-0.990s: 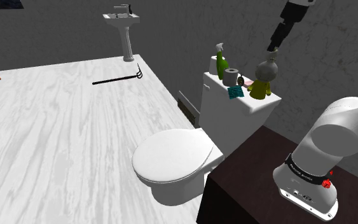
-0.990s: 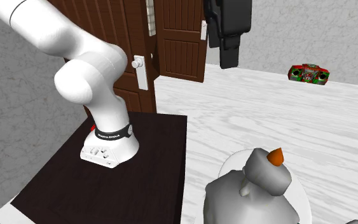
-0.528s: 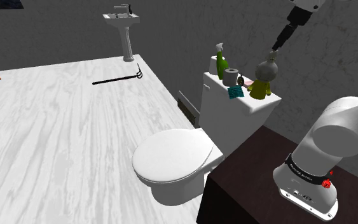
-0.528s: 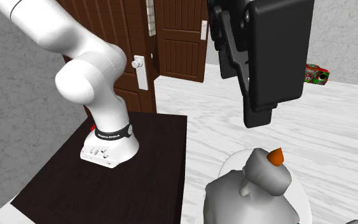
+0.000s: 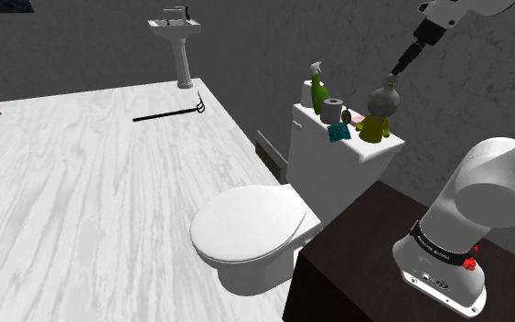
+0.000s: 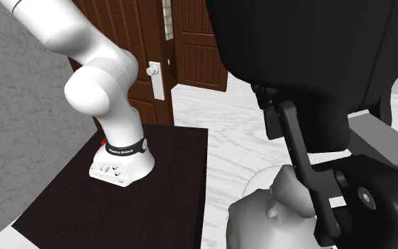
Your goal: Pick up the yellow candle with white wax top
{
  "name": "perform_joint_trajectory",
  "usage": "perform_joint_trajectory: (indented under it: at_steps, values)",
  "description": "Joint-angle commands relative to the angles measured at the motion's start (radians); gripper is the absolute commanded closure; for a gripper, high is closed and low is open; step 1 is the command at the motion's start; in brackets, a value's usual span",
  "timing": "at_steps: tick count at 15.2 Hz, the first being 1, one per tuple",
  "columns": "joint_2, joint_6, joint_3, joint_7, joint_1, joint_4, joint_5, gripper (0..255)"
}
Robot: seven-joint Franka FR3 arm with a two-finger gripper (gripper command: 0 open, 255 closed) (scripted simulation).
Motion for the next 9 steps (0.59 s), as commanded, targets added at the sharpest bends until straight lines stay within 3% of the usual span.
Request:
perform_joint_trajectory:
  at_steps: [1,6,7,9]
  values:
    - [0.003,0.027,-0.009,-0.008,0.001,-0.022,0.0,0]
    - [0.007,0.073,-0.024,-0.019,0.001,-0.065,-0.002,0]
    - [0.007,0.072,-0.024,-0.019,0.001,-0.064,-0.002,255]
    - [0.006,0.071,-0.023,-0.018,0.0,-0.065,-0.002,255]
